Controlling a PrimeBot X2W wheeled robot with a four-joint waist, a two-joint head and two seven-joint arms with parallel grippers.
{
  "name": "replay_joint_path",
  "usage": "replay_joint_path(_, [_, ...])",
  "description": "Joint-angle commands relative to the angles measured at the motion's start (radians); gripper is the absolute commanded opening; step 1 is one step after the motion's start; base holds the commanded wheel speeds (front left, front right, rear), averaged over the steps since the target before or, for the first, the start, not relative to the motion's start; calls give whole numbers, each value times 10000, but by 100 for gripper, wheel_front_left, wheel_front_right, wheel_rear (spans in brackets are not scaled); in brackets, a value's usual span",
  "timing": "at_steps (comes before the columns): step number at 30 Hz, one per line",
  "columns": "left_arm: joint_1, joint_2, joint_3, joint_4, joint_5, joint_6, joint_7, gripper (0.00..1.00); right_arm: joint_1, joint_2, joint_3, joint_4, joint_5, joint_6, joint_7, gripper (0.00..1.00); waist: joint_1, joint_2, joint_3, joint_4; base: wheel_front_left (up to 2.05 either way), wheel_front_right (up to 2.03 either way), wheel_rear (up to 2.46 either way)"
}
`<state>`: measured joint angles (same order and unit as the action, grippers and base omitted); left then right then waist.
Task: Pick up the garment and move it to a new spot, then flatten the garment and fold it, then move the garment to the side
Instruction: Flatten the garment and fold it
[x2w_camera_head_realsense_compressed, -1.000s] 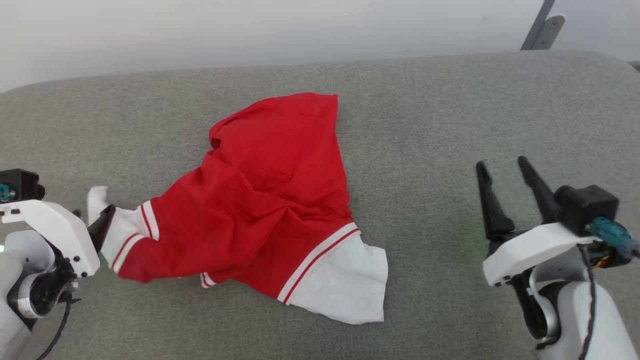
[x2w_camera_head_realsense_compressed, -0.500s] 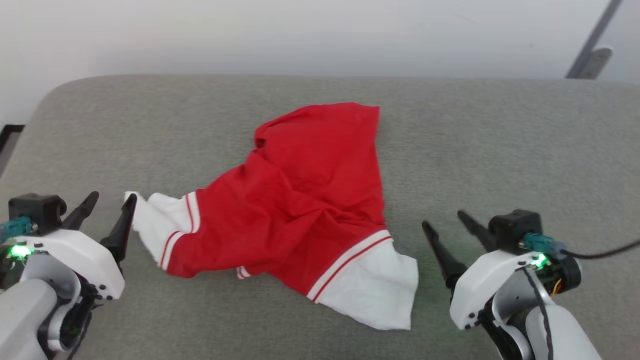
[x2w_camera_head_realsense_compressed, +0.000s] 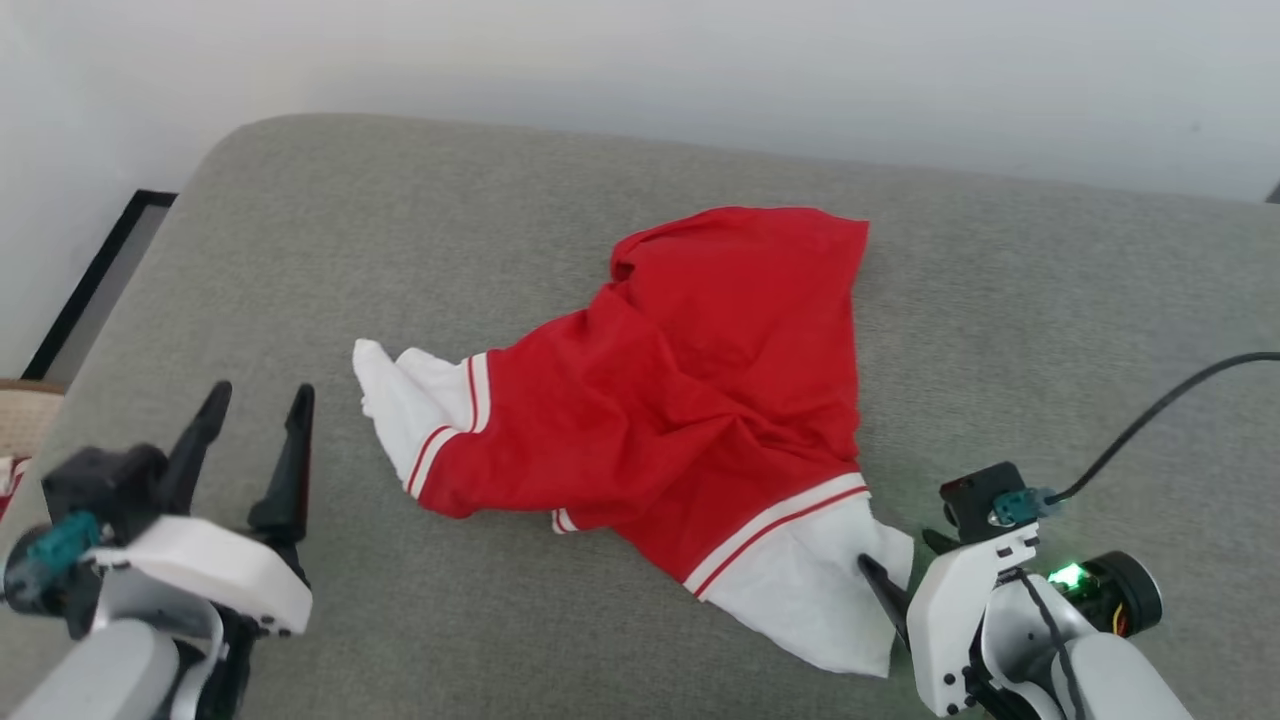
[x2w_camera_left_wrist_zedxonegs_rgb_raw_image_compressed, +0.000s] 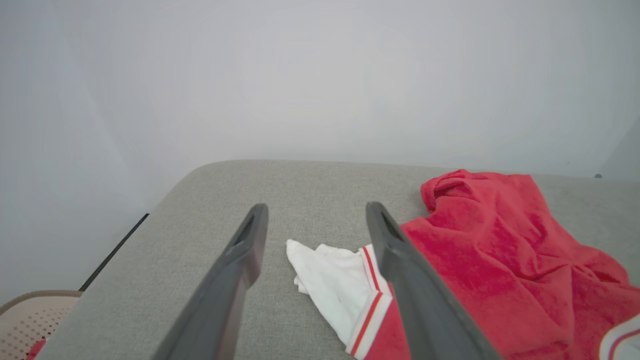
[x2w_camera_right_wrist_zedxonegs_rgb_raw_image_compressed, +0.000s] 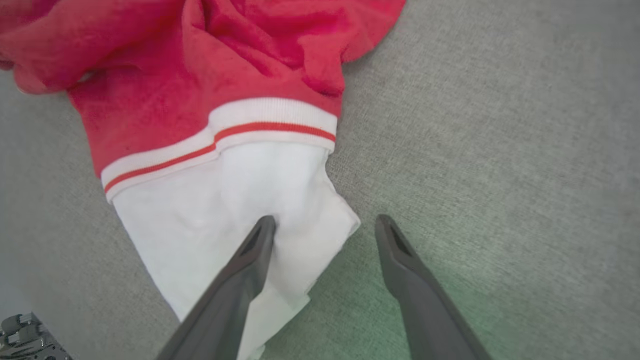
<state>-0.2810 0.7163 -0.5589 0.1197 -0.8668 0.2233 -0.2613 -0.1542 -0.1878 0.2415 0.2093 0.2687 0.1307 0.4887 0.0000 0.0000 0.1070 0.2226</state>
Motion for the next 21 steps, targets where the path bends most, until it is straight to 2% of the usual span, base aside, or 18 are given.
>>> replay_joint_path(1, [424,-287,422,-149,442,-143,-50,100,-155,-48,86,319,-86,2,101,100,0,0,74,178,0,0,0])
replay_joint_path(6, [1109,-965,1316,-278,1114,-409,-51,100,-374,-132,407,1136,-85,2,247,100,0,0,91,352,0,0,0])
replay_joint_path(13, [2032,-2119,2849,-479,2265,-1021,-52,100,-735,-151,1174,2732,183,3,300,100,0,0,22,484,0,0,0])
replay_joint_path(14, [2147,-2275,3061,-493,2429,-1127,-52,100,-809,-184,1273,2890,199,2,276,76,0,0,9,492,0,0,0])
replay_joint_path(15, [2276,-2430,3221,-504,2554,-1227,-52,100,-887,-196,1354,3025,237,2,218,24,0,0,-6,493,0,0,0])
replay_joint_path(16, [2397,-2581,3371,-504,2715,-1333,-52,100,-958,-224,1432,3126,301,2,236,0,0,0,-24,486,0,0,0])
replay_joint_path(21, [3000,-3381,4249,-597,3393,-1736,-53,100,-1399,-502,1609,3059,807,2,189,0,0,0,-142,359,0,0,0])
